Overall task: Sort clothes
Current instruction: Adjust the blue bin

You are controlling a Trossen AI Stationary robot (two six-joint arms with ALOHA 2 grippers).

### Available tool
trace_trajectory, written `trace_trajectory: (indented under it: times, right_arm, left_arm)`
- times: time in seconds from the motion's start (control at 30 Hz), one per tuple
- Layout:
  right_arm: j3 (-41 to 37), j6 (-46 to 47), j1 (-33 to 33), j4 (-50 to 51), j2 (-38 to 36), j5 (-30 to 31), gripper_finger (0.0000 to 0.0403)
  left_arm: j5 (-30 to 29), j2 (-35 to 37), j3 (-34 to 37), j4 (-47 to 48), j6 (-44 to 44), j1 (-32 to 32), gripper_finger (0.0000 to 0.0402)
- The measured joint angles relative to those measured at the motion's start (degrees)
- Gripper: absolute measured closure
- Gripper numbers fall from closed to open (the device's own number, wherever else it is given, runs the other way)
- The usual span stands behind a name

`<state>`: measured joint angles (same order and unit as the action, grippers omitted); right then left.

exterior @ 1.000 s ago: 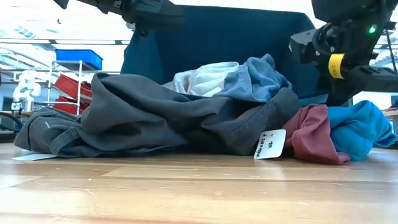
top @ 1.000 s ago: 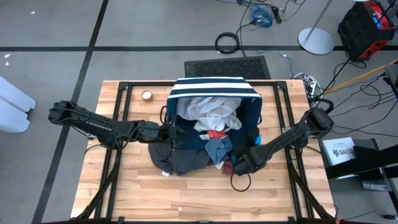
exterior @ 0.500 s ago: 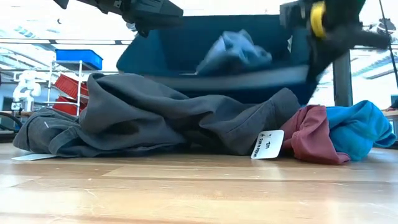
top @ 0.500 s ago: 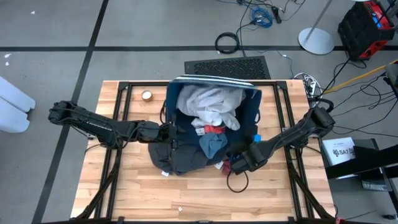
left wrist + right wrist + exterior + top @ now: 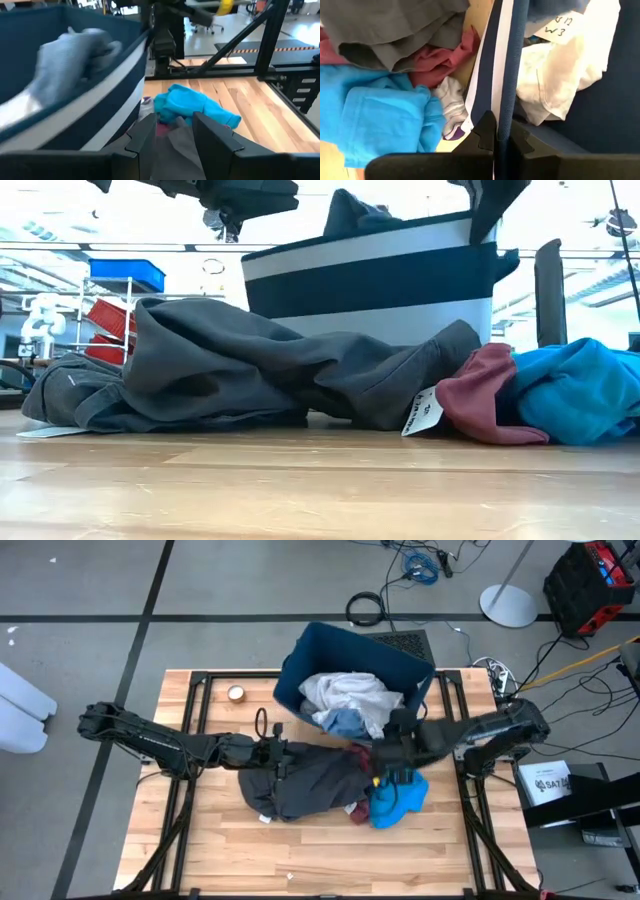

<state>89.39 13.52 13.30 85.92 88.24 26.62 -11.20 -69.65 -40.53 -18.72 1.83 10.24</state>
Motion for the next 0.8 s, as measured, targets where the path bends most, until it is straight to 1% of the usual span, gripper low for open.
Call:
trace_trajectory:
  times: [0.13,0.23,0.33,0.47,0.53,0.67,0.8]
  right_arm:
    - [-0.1,-7.7,-5.9,-5.4,-1.0,-4.9,0.0403]
    - [-0.1,-13.1,-9.4,-7.8,-1.1,-7.3,0.0403]
    - [-0.1,-14.8,-11.8,-8.1,-1.2,-10.7,0.0403]
    - [-0.1,-16.7,-12.9,-8.2,-1.5,-16.3,0.0403]
    - [-0.2,-18.2,-12.8,-8.0,-1.8,-18.2,0.0403]
    - [-0.3,-20.7,-12.4,-5.3,-3.5,-19.3,0.0402]
    - [-0.3,-21.7,-12.6,-4.8,-5.6,-19.0,0.0402]
  left_arm:
    - [0.0,0.0,0.0,-0.5,0.0,0.0,0.0265]
    - [0.0,0.0,0.0,-0.4,0.0,0.0,0.0265]
    - [0.0,0.0,0.0,-0.3,0.0,0.0,0.0265]
    - [0.0,0.0,0.0,-0.2,0.1,0.0,0.0265]
    - [0.0,0.0,0.0,0.0,0.1,0.0,0.0265]
    - [0.0,0.0,0.0,0.0,0.1,0.0,0.0265]
    - [0.0,0.0,0.0,0.0,0.1,0.0,0.0265]
